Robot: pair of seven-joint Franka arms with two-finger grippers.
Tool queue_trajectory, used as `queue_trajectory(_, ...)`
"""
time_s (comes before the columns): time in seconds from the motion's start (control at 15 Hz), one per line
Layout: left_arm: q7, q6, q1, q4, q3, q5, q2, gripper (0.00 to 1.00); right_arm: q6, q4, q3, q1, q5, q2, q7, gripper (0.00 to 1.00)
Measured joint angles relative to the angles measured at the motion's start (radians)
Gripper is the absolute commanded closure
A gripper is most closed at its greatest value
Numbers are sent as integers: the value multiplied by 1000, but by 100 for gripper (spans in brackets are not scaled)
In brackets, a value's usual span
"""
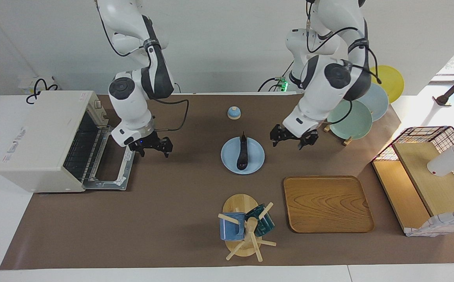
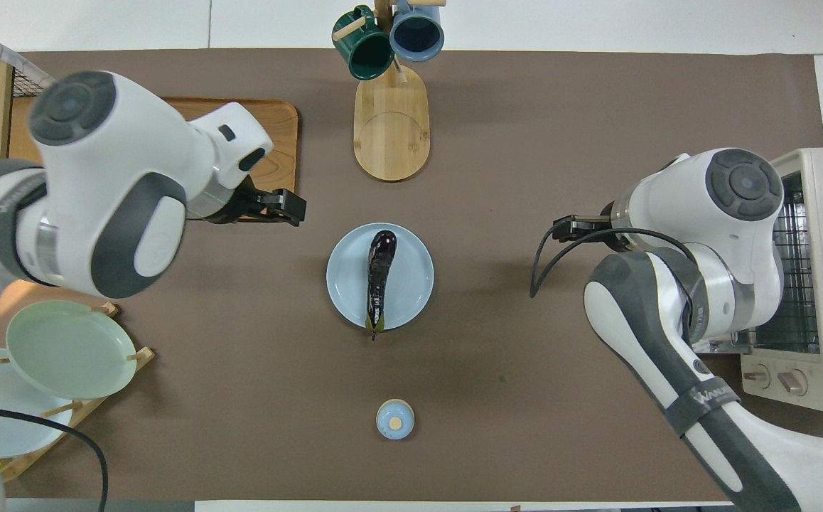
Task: Put eggplant into oven
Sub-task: 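Lower the eggplant onto the blue plate and open the left gripper, then withdraw the left gripper while the right gripper moves toward the plate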
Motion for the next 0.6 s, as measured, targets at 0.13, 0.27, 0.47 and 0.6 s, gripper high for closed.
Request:
queue_trajectory(0.13,62,-43,75,43,4,20,-12,0,-7,56,4,74,37,7,72,0)
queue_trajectory(0.27,83,-77,126,58,5,46,-41,0,-10,125,6,164,37,26,180,0)
queue_trajectory(0.47,88,-176,145,63,5,94,-117,0,-47,266,8,267,23,98,280,0)
queue_trajectory(0.6,88,-249,145,63,0,119,-170,0,-95,387,8,339,-31,194,411,0)
